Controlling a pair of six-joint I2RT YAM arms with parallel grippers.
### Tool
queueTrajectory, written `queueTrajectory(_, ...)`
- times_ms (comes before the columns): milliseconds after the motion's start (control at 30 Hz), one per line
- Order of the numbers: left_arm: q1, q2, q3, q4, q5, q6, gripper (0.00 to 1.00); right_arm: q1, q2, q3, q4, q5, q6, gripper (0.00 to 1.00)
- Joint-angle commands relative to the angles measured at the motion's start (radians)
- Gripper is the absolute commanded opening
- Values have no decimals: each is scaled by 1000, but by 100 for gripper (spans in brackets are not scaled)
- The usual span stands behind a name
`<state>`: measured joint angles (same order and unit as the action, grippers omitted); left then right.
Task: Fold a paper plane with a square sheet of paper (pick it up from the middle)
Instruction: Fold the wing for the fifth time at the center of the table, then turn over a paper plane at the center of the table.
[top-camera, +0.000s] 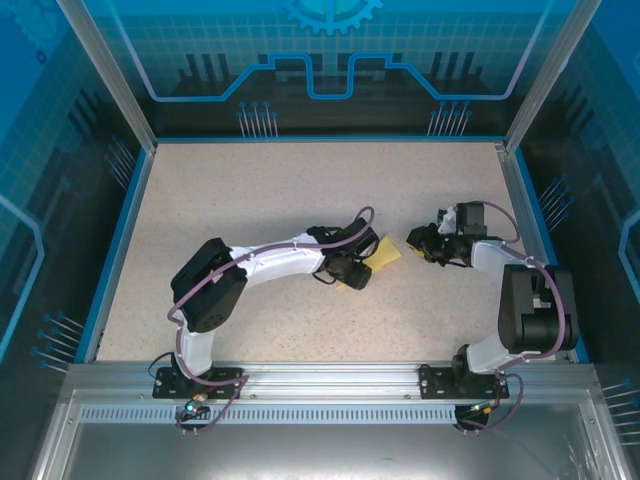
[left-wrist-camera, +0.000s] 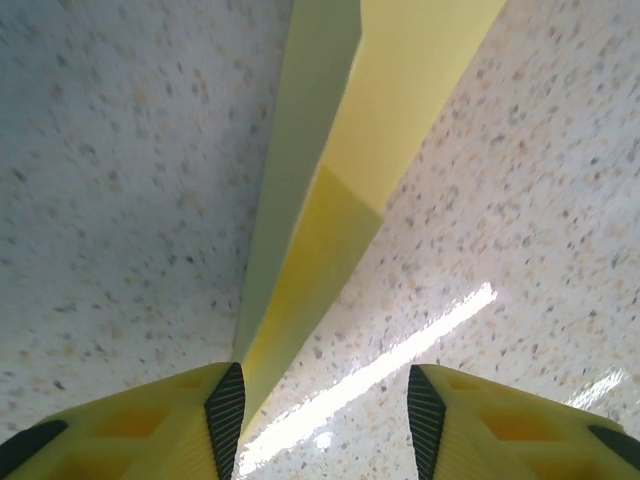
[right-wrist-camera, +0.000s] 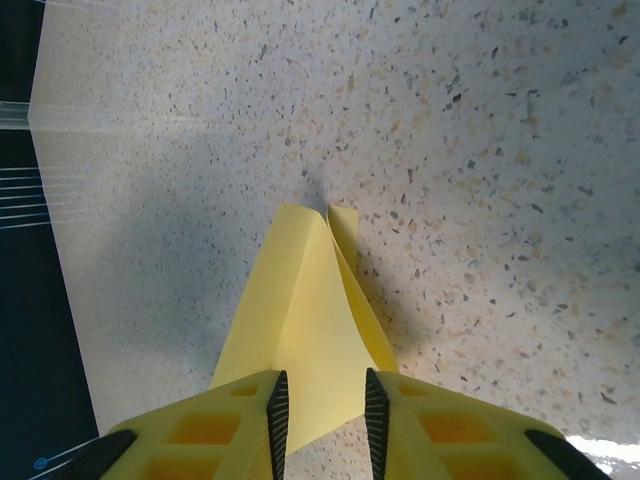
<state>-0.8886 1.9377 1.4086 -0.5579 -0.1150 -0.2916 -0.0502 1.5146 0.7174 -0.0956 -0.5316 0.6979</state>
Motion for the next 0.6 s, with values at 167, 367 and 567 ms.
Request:
queueTrajectory(167,-2,79,133,-105,-87,99,52,18,-55,-27,-38,-9,-14,32)
queueTrajectory(367,19,138,179,-105,-50,94,47,36,-82,-46,-42,-30,-3,35)
queueTrajectory(567,46,143,164,-71,21,91,37,89,-97,-77,-43,-36,15,38)
